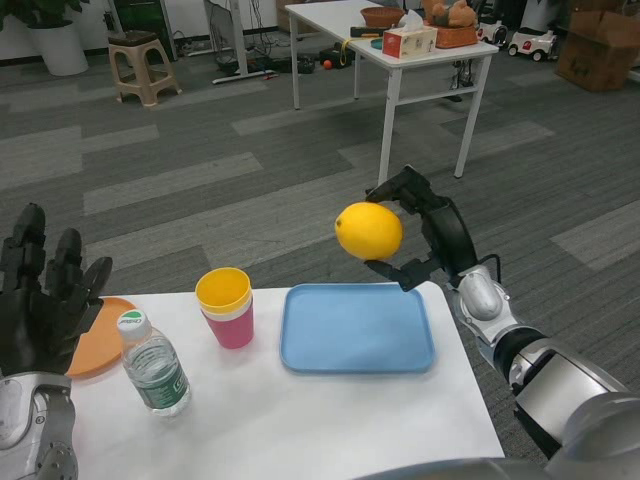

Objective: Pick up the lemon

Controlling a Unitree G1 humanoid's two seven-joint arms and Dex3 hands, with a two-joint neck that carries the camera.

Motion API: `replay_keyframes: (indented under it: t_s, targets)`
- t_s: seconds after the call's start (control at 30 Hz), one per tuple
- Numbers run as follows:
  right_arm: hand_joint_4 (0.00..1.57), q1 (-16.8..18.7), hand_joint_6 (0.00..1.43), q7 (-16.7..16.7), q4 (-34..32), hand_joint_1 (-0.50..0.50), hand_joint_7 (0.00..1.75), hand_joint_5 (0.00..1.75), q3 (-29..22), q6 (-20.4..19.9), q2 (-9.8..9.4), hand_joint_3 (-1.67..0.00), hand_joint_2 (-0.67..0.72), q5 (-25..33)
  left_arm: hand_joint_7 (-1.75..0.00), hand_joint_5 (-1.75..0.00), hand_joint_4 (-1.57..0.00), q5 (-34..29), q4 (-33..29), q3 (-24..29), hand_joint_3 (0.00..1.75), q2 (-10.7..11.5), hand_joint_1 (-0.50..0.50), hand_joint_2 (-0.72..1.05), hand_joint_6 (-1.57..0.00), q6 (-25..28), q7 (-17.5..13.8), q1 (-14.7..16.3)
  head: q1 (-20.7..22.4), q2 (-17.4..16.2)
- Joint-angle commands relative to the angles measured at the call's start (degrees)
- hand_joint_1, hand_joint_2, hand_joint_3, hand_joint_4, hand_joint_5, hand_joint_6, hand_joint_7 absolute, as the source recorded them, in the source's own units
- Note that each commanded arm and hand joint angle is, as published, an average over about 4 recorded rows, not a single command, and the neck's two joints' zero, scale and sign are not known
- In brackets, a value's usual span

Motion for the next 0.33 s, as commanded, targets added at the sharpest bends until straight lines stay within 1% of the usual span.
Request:
replay_keyframes:
  t_s: [0.03,0.13,0.27,0.33]
  targets:
    - [0.69,0.4,1.17,-0.6,-0.7,-0.12,1.61,0.68,-0.9,-0.4,0.29,-1.43,-0.35,0.6,-0.14,-0.21,0.00,0.3,0.3,-0.4,0.09,0.7,-0.46,1.05,0.00,0.4,-0.1,0.5,0.0,0.0]
    - [0.69,0.5,1.17,-0.6,-0.7,-0.12,1.61,0.68,-0.8,-0.4,0.29,-1.43,-0.35,0.6,-0.14,-0.21,0.00,1.0,0.3,-0.9,0.09,0.7,-0.46,1.05,0.00,0.5,-0.1,0.5,0.1,-0.2]
    - [0.70,0.6,1.17,-0.6,-0.7,-0.12,1.61,0.68,-0.5,-0.4,0.29,-1.43,-0.35,0.6,-0.14,-0.21,0.00,5.7,-0.9,-1.1,0.09,0.8,-0.46,1.05,0.00,2.0,-1.1,0.5,0.4,-0.4]
    - [0.71,0.6,1.17,-0.6,-0.6,-0.12,1.61,0.68,-0.4,-0.4,0.26,-1.43,-0.35,0.6,-0.14,-0.21,0.00,7.0,-1.4,-1.1,0.09,0.7,-0.46,1.05,0.00,2.4,-1.4,0.5,0.4,-0.4]
